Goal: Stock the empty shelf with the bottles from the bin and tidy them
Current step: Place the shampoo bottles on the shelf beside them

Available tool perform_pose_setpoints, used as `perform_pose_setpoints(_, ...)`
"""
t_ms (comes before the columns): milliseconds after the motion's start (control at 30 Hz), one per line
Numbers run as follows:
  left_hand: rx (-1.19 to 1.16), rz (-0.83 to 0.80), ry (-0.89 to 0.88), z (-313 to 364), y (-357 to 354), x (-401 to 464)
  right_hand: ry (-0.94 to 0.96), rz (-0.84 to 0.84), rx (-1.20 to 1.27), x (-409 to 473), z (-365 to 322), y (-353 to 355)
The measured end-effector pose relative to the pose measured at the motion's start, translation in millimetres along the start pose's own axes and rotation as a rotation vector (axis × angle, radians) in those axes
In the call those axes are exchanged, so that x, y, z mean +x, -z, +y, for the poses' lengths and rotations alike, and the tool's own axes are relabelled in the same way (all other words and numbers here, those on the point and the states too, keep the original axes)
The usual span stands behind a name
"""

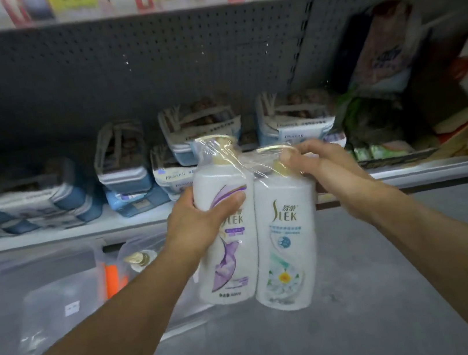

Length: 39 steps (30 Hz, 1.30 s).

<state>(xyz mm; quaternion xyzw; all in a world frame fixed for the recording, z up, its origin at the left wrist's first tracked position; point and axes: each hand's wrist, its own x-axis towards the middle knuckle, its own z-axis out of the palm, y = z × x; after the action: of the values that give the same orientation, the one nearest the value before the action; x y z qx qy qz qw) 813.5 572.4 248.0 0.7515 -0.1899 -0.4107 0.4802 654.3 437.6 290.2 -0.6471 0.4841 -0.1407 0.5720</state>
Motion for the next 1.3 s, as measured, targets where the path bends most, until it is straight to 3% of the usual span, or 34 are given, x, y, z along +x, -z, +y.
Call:
perform_pose_setpoints(133, -0.08, 0.007, -0.038, 57, 13, -17, 0.054, -0.003, 0.073, -32, -54, 11)
perform_pose_setpoints(667, -0.143, -0.044, -0.367, 304, 91, -107, 0.42, 0.054, -0.11, -142, -308, 69)
perform_pose_setpoints(1300, -0.159, -0.046, -0.771, 539, 113, -157, 0.698, 0.306, -0.233, -190, -512, 163)
